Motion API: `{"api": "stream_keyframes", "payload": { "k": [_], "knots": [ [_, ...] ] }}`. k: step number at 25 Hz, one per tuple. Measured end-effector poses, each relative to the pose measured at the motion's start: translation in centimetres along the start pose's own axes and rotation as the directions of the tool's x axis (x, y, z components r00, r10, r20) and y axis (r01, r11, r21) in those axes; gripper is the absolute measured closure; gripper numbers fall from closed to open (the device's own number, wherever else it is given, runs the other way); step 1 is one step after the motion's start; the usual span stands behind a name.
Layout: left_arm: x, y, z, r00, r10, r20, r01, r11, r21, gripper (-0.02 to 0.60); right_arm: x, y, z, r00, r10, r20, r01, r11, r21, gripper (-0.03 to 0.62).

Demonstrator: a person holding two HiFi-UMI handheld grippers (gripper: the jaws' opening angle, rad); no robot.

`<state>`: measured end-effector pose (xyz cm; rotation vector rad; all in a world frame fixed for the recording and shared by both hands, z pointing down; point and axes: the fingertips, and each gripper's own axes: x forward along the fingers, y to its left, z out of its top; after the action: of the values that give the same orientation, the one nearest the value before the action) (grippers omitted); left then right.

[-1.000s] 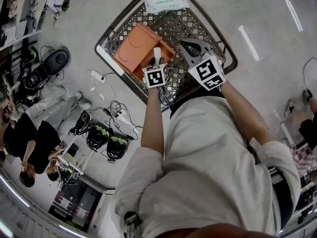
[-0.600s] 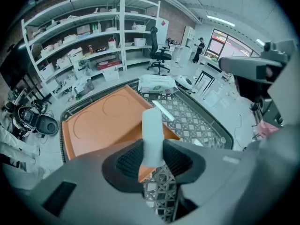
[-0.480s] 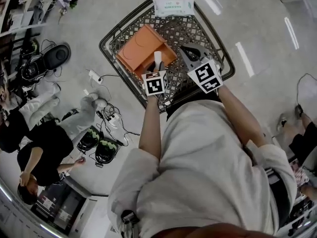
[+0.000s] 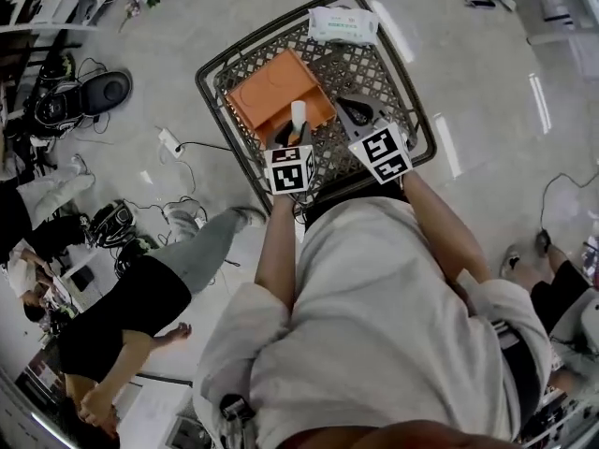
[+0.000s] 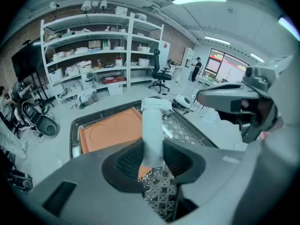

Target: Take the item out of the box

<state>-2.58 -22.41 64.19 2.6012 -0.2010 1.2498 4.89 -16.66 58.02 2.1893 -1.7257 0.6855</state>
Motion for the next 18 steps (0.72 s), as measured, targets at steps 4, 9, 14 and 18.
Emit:
{"api": "stream_keyframes", "payload": {
  "k": [4,9,14,18],
  "knots": [
    [-1.7,0.0,1.5,0.997,0.013,0.078,-0.008,0.998,-0.062,0.449,0.6,0.7,0.8,1.000,0.026,0.006,-0.025,0.999,-0.039,0.589],
    [-6.5,1.1,1.3,0.986,0.012,0.164,0.002,0.996,-0.089,0.449,0.4,5.1,3.1,0.999,0.037,0.018,-0.035,0.993,-0.109,0.589],
    [-10.2,2.2,0.8,0.957,0.033,0.288,0.002,0.993,-0.121,0.449,0.6,8.7,4.2,0.997,0.077,0.030,-0.071,0.987,-0.146,0.589],
    [-12.5,2.7,1.0,0.931,0.063,0.360,-0.009,0.989,-0.151,0.449,0.7,10.5,4.6,0.993,0.111,0.027,-0.105,0.982,-0.158,0.589]
  ]
}}
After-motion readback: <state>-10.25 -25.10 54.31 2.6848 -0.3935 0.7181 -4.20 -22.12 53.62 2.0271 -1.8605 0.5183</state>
